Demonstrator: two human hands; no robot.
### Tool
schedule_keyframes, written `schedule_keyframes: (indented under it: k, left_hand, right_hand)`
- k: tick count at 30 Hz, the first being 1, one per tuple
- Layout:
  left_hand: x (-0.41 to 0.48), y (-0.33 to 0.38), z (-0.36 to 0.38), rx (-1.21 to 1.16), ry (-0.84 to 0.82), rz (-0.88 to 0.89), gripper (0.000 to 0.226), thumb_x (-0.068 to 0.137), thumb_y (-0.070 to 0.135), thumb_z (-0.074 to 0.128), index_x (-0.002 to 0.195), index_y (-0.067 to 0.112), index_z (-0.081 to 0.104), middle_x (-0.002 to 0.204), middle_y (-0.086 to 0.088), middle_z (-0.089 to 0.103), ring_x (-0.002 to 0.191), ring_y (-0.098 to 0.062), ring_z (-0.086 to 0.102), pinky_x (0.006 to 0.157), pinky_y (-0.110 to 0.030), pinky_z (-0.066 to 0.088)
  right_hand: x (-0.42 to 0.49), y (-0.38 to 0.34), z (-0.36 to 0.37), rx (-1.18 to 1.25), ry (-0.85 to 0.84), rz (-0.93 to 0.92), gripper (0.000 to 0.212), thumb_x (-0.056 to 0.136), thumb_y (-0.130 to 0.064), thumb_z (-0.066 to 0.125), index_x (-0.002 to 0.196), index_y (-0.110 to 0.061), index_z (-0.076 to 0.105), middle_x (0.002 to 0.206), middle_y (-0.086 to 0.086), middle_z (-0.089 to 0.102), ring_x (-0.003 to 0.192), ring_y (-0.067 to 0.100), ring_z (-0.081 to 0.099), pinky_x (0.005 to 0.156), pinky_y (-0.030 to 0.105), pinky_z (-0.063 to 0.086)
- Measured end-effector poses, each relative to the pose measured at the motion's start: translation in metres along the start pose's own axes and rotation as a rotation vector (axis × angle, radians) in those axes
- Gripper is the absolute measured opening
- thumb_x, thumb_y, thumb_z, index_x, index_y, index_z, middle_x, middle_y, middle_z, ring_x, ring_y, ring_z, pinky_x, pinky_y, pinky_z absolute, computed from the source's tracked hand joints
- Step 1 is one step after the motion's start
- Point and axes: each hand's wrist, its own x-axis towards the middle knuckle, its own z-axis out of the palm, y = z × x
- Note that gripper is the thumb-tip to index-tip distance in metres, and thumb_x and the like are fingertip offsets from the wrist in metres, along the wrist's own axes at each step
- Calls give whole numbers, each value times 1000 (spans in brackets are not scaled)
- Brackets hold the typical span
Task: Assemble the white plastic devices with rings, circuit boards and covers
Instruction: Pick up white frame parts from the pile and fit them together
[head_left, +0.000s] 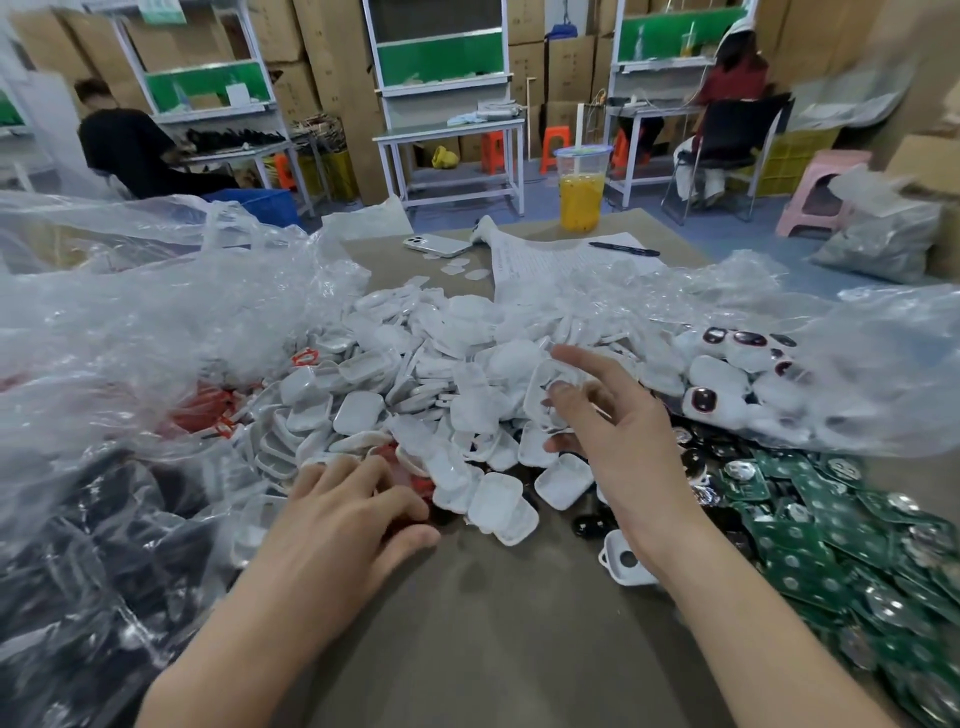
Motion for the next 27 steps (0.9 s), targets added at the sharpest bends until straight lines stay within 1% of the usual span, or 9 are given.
schedule_keyframes:
  k: [4,8,10,12,14,17,19,23,27]
  left_hand:
    - [3,7,6,-2,77,-23,12,89,39,74,82,30,75,86,9,62,90,-25,60,85,-41,45]
    - [1,11,7,-175,197,-10,8,90,35,70,84,30,69,91,17,59,94,-12,56,87,-29,41]
    - [10,21,3,-478,311,-96,11,93,40,68,83,35,66,89,17,60,89,-1,55,79,-13,39]
    - [27,38,0,-910,365,-239,17,93,48,66,82,35,69,82,13,67,72,0,59,64,-8,43]
    - [44,55,-1,-1316,322,-325,19,94,42,66,83,28,72,76,6,70,62,-4,59,59,-14,46]
    - [59,71,6,-1674,293,-379,22,87,36,65,76,21,77,78,-2,68,69,-13,60,70,-27,51]
    - [60,71,13,-1759,289,-393,21,84,35,65,75,21,78,79,-2,68,69,-13,60,70,-25,54]
    - [56,62,20,-1765,283,-402,23,85,35,65,79,18,79,79,-3,69,69,-11,61,71,-23,55]
    - [55,59,19,-1688,307,-375,24,91,36,63,84,18,77,79,-4,70,72,-12,63,71,-22,55]
  right_hand:
    - [0,1,0,-12,-3,6,29,99,-19,61,109,-44,71,74,-15,61,61,7,64,75,39,59]
    - [-2,-1,1,3,-7,11,30,99,-16,59,109,-42,71,82,-2,64,58,9,62,58,23,53]
    - [-4,-3,3,14,-24,24,31,99,-14,57,108,-41,70,87,5,65,56,10,61,53,20,49]
    - [-7,-4,5,8,-43,28,32,100,-13,57,108,-41,70,84,3,65,55,10,60,51,20,48]
    - [-10,-4,7,-25,-51,7,33,100,-15,58,107,-44,70,84,0,66,58,10,62,53,23,49]
    - [-12,-3,8,-107,-60,-25,30,100,-21,59,106,-48,69,88,0,67,62,10,64,61,35,54]
    - [-11,-2,8,-137,-75,-35,26,100,-24,59,104,-48,70,86,-2,69,64,9,65,62,33,54]
    - [-12,-3,8,-148,-102,-44,23,100,-26,61,100,-45,74,90,-15,72,62,3,62,60,12,48]
    - [-12,-3,10,-119,-152,-35,15,98,-32,63,102,-40,75,95,-15,74,72,-2,64,64,14,50]
